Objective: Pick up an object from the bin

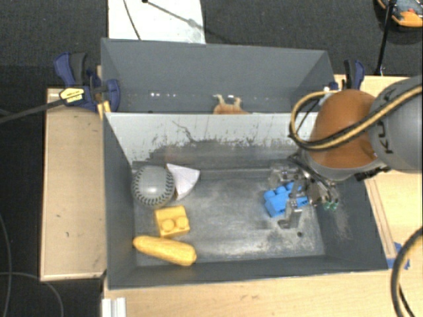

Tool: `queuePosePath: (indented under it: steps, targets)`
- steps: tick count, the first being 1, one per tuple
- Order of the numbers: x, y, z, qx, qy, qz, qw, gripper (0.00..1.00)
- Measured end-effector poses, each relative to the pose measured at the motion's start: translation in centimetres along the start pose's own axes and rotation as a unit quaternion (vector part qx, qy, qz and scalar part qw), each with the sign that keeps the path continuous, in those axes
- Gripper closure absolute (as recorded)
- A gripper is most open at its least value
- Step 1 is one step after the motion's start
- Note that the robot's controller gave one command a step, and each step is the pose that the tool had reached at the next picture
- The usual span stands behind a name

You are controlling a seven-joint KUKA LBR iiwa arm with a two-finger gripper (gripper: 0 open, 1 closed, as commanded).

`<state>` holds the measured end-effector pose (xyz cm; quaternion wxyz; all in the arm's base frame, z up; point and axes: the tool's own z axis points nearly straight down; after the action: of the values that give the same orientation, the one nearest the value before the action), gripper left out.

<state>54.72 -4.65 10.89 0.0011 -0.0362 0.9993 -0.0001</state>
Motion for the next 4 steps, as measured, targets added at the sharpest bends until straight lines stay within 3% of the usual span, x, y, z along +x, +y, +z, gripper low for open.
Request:
queuePosePath:
  steps: [1,2,3,4]
  targets:
    - [0.0,0.0,0.0,0.0,0.0,-0.001,1.0,1.0]
    - [0.0,0.0,0.0,0.0,0.0,-0.002,1.0,0.0]
    - [0.0,0.01,0.0,0.0,0.0,-0.002,1.0,1.0]
    - [0.0,0.01,0.0,0.0,0.0,-0.002,1.0,0.0]
